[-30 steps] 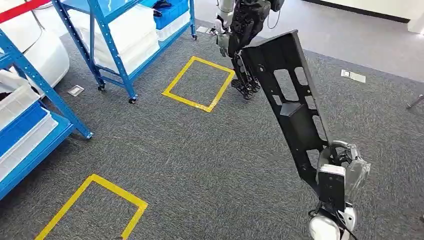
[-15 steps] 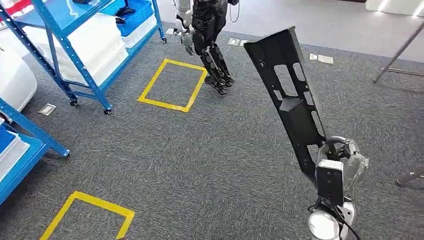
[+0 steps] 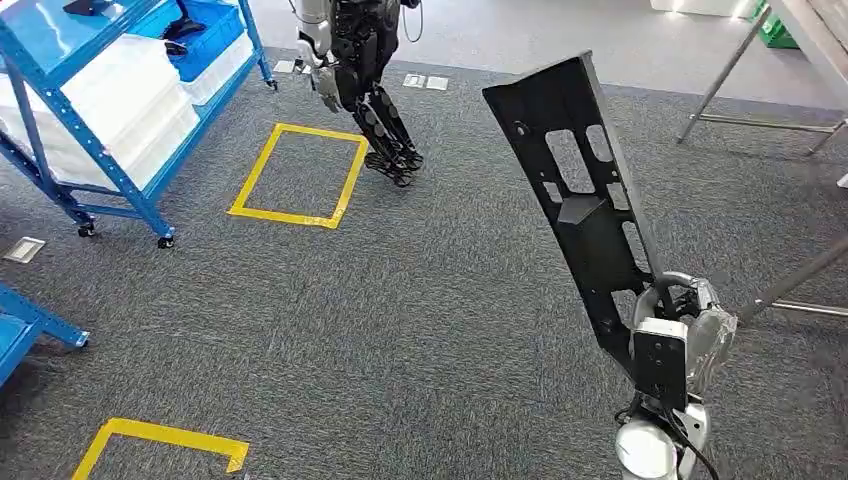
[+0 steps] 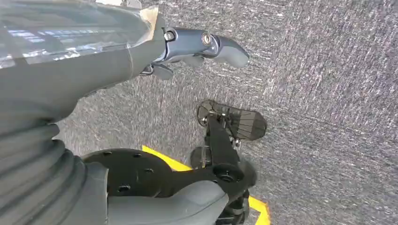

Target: Take the parts from the cabinet and place them on the table.

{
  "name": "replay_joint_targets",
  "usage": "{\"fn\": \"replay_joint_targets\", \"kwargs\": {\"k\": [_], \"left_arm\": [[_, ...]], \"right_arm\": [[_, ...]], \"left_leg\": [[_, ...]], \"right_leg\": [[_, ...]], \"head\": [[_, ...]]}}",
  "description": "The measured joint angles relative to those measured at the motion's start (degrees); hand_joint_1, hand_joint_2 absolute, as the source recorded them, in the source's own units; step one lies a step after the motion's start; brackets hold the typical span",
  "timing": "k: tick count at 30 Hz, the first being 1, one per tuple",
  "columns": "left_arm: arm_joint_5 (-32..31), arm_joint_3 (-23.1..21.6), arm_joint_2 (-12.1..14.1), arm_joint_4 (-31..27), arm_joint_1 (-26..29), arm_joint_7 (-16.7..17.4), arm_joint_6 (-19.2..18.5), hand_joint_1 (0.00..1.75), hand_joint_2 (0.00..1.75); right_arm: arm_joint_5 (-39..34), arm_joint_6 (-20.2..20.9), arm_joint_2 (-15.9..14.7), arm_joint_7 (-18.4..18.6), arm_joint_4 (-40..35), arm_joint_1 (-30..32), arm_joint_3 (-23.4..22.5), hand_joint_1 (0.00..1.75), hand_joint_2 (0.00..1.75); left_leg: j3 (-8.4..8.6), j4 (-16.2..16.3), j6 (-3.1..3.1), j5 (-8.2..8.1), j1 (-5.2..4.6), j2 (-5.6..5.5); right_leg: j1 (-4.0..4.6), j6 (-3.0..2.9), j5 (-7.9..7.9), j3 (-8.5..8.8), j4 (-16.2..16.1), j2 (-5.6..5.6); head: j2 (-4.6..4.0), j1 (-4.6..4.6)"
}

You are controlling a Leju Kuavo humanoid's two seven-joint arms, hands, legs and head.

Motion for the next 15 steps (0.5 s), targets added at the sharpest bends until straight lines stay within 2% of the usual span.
{"fn": "replay_joint_targets", "kwargs": {"k": [1,2,3,4,5,6,7,9,10,11,12,13,14,15], "left_arm": [[0.0,0.0,0.0,0.0,0.0,0.0,0.0,0.0,1.75],[0.0,0.0,0.0,0.0,0.0,0.0,0.0,0.0,1.75],[0.0,0.0,0.0,0.0,0.0,0.0,0.0,0.0,1.75],[0.0,0.0,-0.1,0.0,0.0,0.0,0.0,0.0,1.75],[0.0,0.0,-0.1,0.0,0.0,0.0,0.0,0.0,1.75],[0.0,0.0,0.1,0.0,-0.1,0.0,0.0,0.0,1.75],[0.0,0.0,0.1,0.0,0.0,0.0,0.0,0.0,1.75],[0.0,0.0,0.0,0.0,-0.2,0.0,0.0,0.0,1.75],[0.0,0.0,0.0,0.0,-0.2,0.0,-0.1,0.0,1.75],[0.0,0.0,0.0,0.0,-0.2,0.0,-0.1,0.0,1.75],[0.0,0.0,0.0,0.0,-0.2,0.0,-0.1,0.0,1.75],[0.0,0.0,0.0,0.0,-0.1,0.0,-0.1,0.0,1.75],[0.0,0.0,0.0,0.0,0.0,0.0,0.0,0.0,1.75],[0.0,0.0,0.0,0.0,0.1,-0.1,0.0,0.0,1.75]], "right_arm": [[0.0,0.0,0.0,0.0,0.1,0.1,0.0,1.75,1.75],[0.0,0.0,0.0,0.0,0.2,0.1,0.0,1.75,1.75],[0.0,0.0,-0.1,0.0,0.2,0.1,0.0,1.75,1.75],[0.0,0.0,-0.1,0.0,0.2,0.0,0.0,1.75,1.75],[0.0,0.0,-0.1,0.0,0.2,-0.1,0.0,1.75,1.75],[0.0,0.0,0.0,0.0,0.2,-0.3,0.0,1.75,1.75],[0.0,0.0,0.1,0.0,0.2,-0.3,0.0,1.75,1.75],[0.0,0.0,0.0,0.0,0.2,-0.3,-0.1,1.75,1.75],[0.0,0.0,0.0,0.0,0.2,-0.3,-0.1,1.75,1.75],[0.0,0.0,0.0,0.0,0.2,-0.4,-0.1,1.75,1.75],[0.0,0.0,0.0,0.0,0.3,-0.5,-0.2,1.75,1.75],[0.0,0.0,0.0,0.0,0.4,-0.6,-0.2,1.75,1.75],[0.0,0.0,0.0,0.0,0.4,-0.6,-0.2,1.75,1.75],[-0.1,0.0,0.0,-0.1,0.6,-0.5,-0.2,1.75,1.75]], "left_leg": [[0.0,0.0,-0.05,-0.03,0.0,0.65],[0.01,0.0,-0.09,-0.06,0.0,1.24],[0.06,0.1,-0.21,-0.13,0.02,1.74],[0.2,0.2,-0.42,-0.26,0.07,2.28],[0.28,0.5,-0.81,-0.5,-0.14,2.63],[0.14,0.7,-1.31,-0.89,-0.6,3.05],[0.22,0.7,-1.5,-0.85,-0.59,3.41],[0.41,0.5,-2.06,-0.75,-0.35,4.29],[0.36,0.7,-2.44,-1.01,-0.16,4.39],[-0.05,1.9,-2.91,-2.18,0.17,1.79],[-1.44,5.3,-3.02,-4.66,0.34,-0.15],[-3.66,10.2,-3.13,-7.33,0.34,-0.94],[-5.31,13.6,-3.19,-8.84,0.34,-1.15],[-7.98,18.8,-3.15,-10.53,0.35,-1.29]], "right_leg": [[-0.17,0.48,0.26,-0.1,0.2,-0.14],[-0.34,1.14,1.54,1.42,-2.7,-0.33],[-0.43,1.75,3.38,4.04,-7.5,-0.78],[-0.52,2.25,5.39,7.46,-13.7,-1.79],[-0.52,2.21,6.17,9.88,-18.2,-4.18],[-0.17,1.54,6.18,10.37,-18.3,-4.55],[-0.18,0.91,6.31,9.98,-18.2,-3.5],[0.12,0.38,6.46,9.65,-18.2,-2.53],[-0.17,-0.12,6.78,9.74,-18.5,-2.01],[-0.4,-0.32,6.91,9.75,-18.5,-1.41],[-0.41,-0.68,6.99,9.71,-18.5,-0.99],[-0.31,-0.95,7.04,9.61,-18.5,-0.54],[-0.21,-0.97,7.02,9.56,-18.5,-0.17],[0.05,-1.09,7.1,9.47,-18.5,0.64]], "head": [[0.02,0.07],[0.02,0.07],[0.02,0.15],[0.02,0.2],[0.02,0.3],[0.02,0.31],[0.02,0.0],[0.02,-0.04],[0.02,-0.02],[0.0,-0.29],[0.02,-0.61],[0.02,-0.81],[0.02,-0.85],[0.02,-0.87]]}}
